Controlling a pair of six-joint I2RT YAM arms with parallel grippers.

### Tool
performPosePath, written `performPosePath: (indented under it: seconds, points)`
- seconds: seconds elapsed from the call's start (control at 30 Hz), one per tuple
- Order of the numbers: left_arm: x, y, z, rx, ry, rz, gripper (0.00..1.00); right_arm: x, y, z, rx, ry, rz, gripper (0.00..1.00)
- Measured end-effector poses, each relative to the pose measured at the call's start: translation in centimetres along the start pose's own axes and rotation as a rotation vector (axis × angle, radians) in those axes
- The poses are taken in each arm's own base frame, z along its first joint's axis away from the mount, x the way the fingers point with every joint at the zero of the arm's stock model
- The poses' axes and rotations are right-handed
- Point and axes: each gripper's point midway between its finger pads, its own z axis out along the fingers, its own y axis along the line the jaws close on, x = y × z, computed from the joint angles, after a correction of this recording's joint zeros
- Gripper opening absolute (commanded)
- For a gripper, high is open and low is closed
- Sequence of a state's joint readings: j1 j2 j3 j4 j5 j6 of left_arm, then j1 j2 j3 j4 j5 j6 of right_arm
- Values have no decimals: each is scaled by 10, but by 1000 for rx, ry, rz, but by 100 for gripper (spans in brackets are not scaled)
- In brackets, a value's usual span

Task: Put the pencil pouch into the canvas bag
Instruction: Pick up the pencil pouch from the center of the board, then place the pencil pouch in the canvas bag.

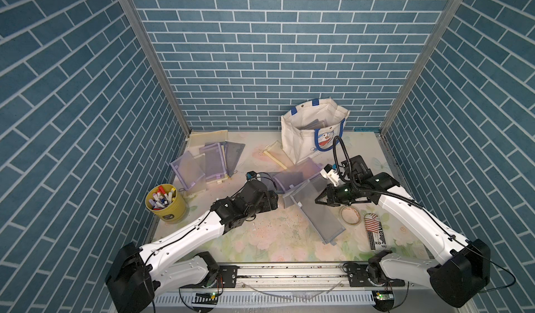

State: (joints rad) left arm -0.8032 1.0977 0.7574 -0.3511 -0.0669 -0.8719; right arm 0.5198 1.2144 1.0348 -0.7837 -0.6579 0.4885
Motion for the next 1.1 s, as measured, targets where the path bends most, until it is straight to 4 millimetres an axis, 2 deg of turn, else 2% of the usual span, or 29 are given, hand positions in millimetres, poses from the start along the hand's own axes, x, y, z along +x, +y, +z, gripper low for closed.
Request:
performPosePath:
  seconds: [0.17, 0.27, 0.37, 0.5, 0.6, 0.7, 0.93, 1.1]
  points:
    - [0, -1, -2, -1, 8, 27, 83, -17, 6, -3, -9, -72, 22, 0]
    - [1, 2, -4, -10, 13, 42, 83, -38, 19, -14, -7, -139, 16, 0]
    - [0, 4, -6, -19, 14, 55, 83, -74, 46, -37, -15, -250, -31, 0]
    - [-6, 1, -13, -9, -3, 66, 83, -136, 82, -73, -34, -424, -68, 0]
    - [-8, 1, -19, -4, -16, 75, 84, -179, 93, -91, -17, -535, -56, 0]
    - [-12, 0, -23, 5, -35, 85, 84, -221, 90, -103, 38, -647, -29, 0]
    - [-14, 0, -26, 5, -44, 105, 86, -300, 58, -123, 140, -867, 97, 0]
    - [-14, -2, -24, -1, -38, 117, 87, -356, 53, -145, 135, -1021, 134, 0]
